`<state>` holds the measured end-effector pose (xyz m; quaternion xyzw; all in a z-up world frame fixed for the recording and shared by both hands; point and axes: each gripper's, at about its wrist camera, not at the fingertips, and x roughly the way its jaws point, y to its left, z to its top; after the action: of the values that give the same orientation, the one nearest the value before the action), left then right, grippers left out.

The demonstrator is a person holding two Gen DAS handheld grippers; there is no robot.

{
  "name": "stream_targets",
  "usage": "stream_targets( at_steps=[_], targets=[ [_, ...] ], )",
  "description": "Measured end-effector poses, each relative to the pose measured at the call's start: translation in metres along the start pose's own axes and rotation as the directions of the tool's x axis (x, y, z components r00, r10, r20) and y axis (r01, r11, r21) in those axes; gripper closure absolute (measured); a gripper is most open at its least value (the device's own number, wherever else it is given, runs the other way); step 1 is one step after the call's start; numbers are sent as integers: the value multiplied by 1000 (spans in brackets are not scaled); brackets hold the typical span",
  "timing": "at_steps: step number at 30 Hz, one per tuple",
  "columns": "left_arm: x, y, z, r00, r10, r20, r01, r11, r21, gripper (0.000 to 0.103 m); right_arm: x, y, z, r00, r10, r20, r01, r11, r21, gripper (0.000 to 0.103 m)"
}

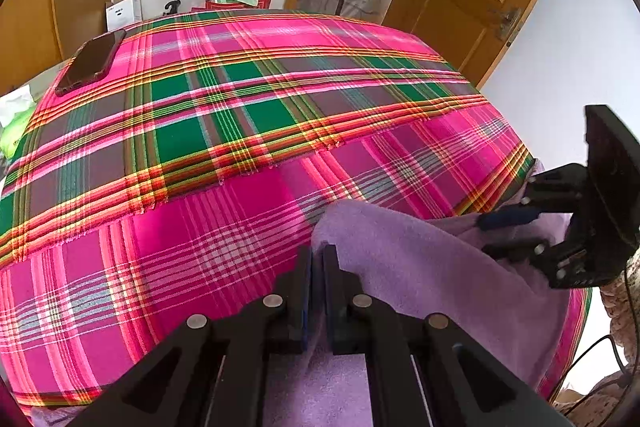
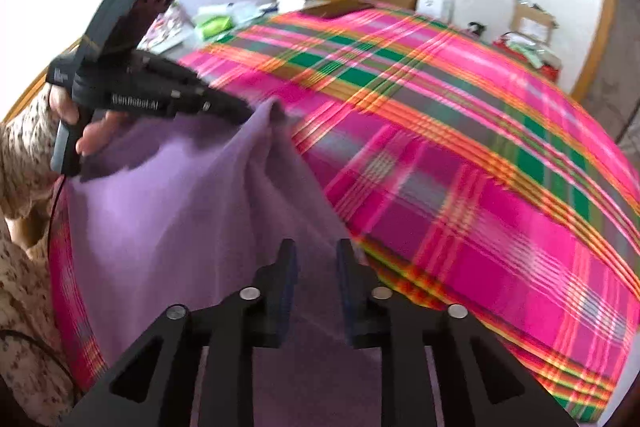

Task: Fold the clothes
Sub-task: 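Lay the folded purple edge onto the garment and open both grippers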

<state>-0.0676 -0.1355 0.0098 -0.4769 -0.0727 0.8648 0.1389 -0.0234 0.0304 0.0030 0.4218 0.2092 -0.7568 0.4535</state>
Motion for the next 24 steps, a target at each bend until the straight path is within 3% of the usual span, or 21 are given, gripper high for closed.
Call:
stream_targets(
  at_steps=[15, 16, 19, 24],
  targets=[
    [15, -2, 6, 999, -19, -36, 19, 1000, 9, 89, 13, 2, 5, 998, -26, -54, 25, 999, -25, 75],
    [15, -2, 6, 999, -19, -37, 20, 1000, 10, 90, 13, 3, 5, 998, -24, -54, 23, 1000, -21, 76],
    [12, -4, 6, 999, -22, -24, 23, 1000, 18, 97, 14, 3, 6, 998, -16, -53, 16, 1000, -4, 94],
    [-1, 6, 10, 998, -52, 37, 54, 998, -31, 98, 3, 2, 7, 997, -78, 9, 77, 997, 30, 98]
  ],
)
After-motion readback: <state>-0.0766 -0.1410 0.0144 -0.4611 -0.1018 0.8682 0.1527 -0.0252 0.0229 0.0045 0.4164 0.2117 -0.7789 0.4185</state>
